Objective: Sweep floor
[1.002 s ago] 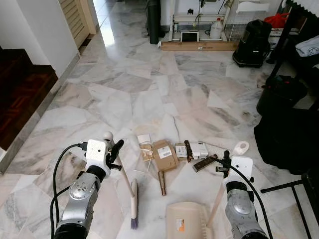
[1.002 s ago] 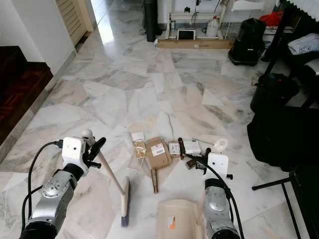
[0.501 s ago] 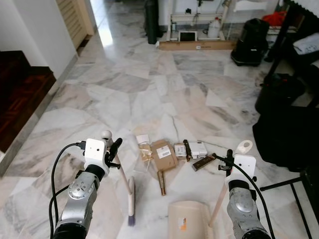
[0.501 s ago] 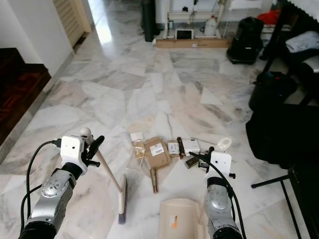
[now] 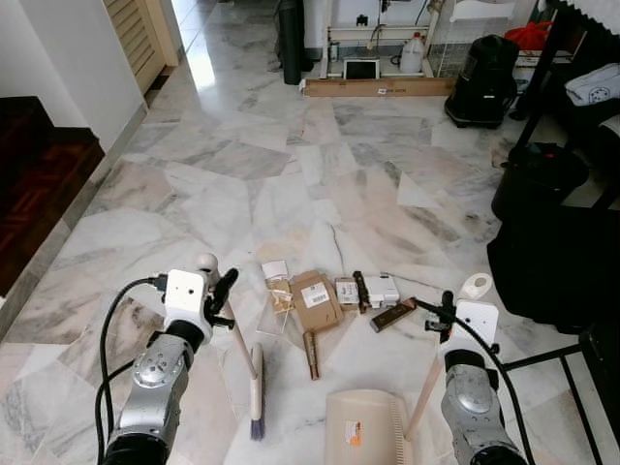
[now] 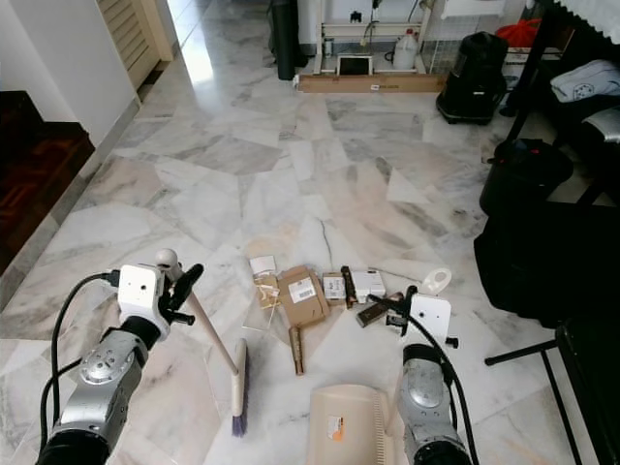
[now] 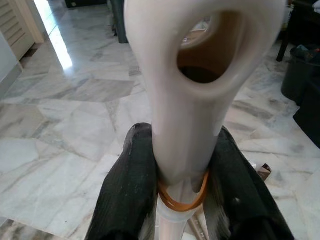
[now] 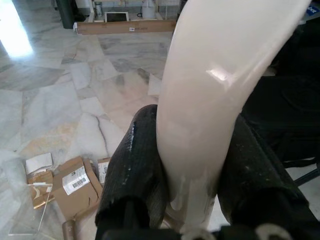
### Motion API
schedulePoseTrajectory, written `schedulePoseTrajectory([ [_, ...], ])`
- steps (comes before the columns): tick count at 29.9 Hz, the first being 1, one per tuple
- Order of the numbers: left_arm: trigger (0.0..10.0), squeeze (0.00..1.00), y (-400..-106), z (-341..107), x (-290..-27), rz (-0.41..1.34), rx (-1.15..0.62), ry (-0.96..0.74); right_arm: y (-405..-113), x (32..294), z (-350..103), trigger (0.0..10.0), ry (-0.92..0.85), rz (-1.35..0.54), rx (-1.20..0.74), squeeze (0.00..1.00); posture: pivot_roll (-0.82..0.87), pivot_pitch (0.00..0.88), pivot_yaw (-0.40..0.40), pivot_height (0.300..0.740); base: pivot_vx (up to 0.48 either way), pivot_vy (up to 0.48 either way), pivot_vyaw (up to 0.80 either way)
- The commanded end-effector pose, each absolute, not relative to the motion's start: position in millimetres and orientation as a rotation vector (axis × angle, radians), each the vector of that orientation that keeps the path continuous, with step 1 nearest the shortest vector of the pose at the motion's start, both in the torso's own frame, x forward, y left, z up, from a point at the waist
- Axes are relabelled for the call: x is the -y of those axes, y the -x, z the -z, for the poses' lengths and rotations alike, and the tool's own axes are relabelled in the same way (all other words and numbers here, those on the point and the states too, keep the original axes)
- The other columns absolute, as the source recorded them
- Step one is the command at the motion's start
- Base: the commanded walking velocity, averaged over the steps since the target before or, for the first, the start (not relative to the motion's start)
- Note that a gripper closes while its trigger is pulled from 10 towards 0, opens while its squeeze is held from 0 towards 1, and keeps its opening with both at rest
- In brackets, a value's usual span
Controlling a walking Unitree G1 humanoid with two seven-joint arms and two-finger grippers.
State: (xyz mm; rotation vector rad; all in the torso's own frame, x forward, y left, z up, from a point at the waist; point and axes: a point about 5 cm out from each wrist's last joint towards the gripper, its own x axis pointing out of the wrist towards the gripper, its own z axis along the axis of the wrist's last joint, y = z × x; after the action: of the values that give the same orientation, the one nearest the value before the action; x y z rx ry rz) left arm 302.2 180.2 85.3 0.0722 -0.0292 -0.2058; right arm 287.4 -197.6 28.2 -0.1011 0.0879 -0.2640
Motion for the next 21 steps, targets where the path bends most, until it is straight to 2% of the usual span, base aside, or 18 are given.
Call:
schedulePoseTrajectory([
  [1,10.0,0.0,-304,-99,-182,0.202,0.094,-0.092,-289,195,-30,10.0,0.095,0.261,-0.078,0.0,0.05,0.067,0.05,0.74,0.0,0.0,0.0],
  [6,10.0,0.0,-305,-105,-183,0.187,0.125,-0.097,-290,196,-30,10.0,0.082,0.27,-0.084,0.0,0.05,0.069,0.05,0.74,0.0,0.0,-0.63],
  [9,10.0,0.0,-304,-107,-182,0.186,0.14,-0.098,-290,195,-31,10.0,0.093,0.258,-0.071,0.0,0.05,0.069,0.05,0.74,0.247,0.0,-0.43],
  [14,10.0,0.0,-305,-112,-180,0.185,0.159,-0.101,-291,193,-31,10.0,0.095,0.251,-0.073,0.0,0.05,0.07,0.048,0.74,0.25,0.0,0.0],
  [21,10.0,0.0,-314,-144,-182,0.159,0.274,-0.116,-291,192,-30,10.0,0.081,0.246,-0.079,0.0,0.05,0.066,0.047,0.74,0.255,0.0,0.0],
])
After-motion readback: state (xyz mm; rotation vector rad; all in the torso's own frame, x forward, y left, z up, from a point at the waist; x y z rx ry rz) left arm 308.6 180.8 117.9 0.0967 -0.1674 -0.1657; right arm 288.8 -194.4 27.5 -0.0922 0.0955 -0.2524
